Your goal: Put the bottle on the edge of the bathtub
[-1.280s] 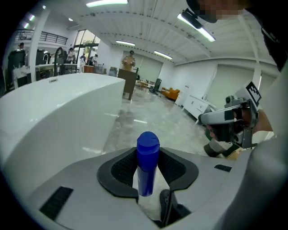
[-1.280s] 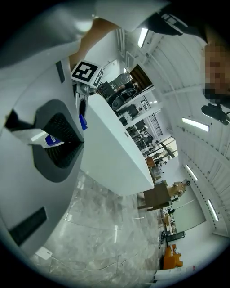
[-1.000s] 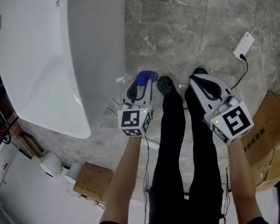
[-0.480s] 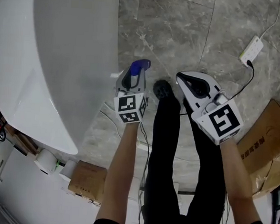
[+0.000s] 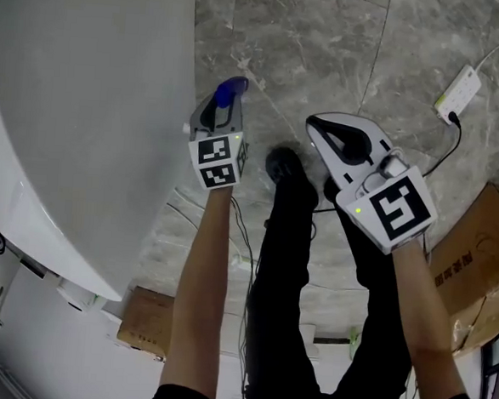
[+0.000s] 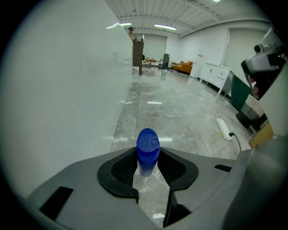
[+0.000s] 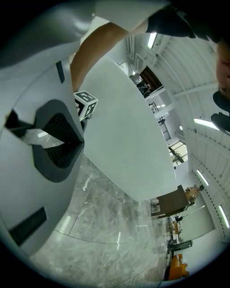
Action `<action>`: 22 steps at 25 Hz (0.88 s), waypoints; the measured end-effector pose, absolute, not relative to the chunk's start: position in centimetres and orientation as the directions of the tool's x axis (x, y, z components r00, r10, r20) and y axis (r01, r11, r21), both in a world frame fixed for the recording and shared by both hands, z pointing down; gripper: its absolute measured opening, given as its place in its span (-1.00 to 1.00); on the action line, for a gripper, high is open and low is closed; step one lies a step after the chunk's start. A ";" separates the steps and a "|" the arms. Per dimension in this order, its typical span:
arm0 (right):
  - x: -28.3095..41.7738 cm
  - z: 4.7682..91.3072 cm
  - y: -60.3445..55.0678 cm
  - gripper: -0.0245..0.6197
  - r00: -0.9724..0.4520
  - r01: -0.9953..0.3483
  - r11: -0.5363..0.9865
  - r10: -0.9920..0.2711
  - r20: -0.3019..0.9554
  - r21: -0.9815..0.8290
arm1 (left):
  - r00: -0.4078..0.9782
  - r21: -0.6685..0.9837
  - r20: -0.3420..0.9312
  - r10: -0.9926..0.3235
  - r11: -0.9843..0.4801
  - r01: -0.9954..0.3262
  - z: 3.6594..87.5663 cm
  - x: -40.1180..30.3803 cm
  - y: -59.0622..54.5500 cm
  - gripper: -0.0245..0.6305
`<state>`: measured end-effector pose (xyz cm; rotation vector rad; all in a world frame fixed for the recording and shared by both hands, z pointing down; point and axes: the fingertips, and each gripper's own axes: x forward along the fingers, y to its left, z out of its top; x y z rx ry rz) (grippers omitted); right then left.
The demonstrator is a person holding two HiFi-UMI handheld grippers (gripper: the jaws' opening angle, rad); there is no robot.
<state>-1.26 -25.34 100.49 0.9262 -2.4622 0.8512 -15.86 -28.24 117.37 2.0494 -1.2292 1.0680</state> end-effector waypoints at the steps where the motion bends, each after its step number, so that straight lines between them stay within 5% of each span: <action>1: -1.2 100.8 -25.4 -0.89 -0.715 -0.687 0.605 -0.459 0.527 -0.404 | 0.274 0.029 0.835 -0.477 -0.459 -0.888 118.1 -15.9 -28.4 -0.48; 22: -1.3 102.7 -24.6 -0.89 -0.725 -0.672 0.619 -0.437 0.533 -0.407 | 0.196 -0.037 0.859 -0.474 -0.440 -0.897 123.0 -16.6 -29.2 -0.47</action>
